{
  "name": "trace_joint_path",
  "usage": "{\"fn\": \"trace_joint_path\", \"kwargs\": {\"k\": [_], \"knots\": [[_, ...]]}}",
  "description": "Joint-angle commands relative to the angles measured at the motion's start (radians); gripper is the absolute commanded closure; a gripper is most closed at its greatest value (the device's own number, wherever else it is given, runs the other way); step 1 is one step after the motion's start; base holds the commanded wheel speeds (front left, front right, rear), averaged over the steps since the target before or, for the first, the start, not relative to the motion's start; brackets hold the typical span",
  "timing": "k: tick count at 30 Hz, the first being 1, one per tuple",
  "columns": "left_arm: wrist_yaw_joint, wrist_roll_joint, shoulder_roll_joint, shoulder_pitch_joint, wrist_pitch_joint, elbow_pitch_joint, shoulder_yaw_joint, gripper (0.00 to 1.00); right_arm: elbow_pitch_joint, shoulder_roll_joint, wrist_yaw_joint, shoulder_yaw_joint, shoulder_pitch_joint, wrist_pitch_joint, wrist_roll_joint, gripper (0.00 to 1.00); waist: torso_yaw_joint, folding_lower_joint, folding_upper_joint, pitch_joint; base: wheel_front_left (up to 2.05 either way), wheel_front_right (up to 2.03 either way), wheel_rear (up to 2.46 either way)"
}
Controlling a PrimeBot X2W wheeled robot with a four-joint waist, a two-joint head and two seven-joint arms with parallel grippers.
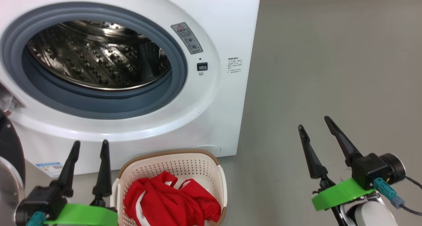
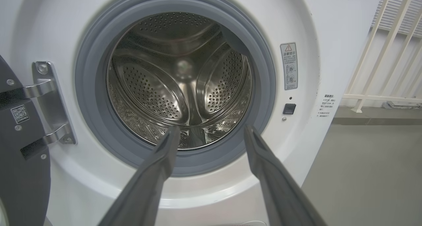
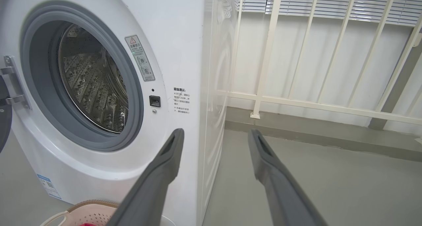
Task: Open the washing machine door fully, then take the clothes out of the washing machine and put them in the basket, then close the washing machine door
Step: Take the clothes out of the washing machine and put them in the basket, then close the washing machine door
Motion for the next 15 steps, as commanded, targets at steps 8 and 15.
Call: {"fn": "trace_joint_path", "kwargs": {"k": [8, 15], "knots": [[-0.006, 0.028, 0.012, 0.047, -0.008, -0.063, 0.06, 0.0, -0.044, 0.001, 0.006, -0.015, 0.042, -0.006, -0.018, 0.0, -0.004, 0.0, 0.0, -0.039, 0.0, 0.0, 0.0], [-0.006, 0.046, 0.009, 0.064, -0.008, -0.051, 0.072, 0.0, -0.045, 0.001, 0.006, -0.027, 0.063, -0.006, -0.025, 0.0, -0.008, 0.0, 0.0, -0.063, 0.0, 0.0, 0.0]]}}
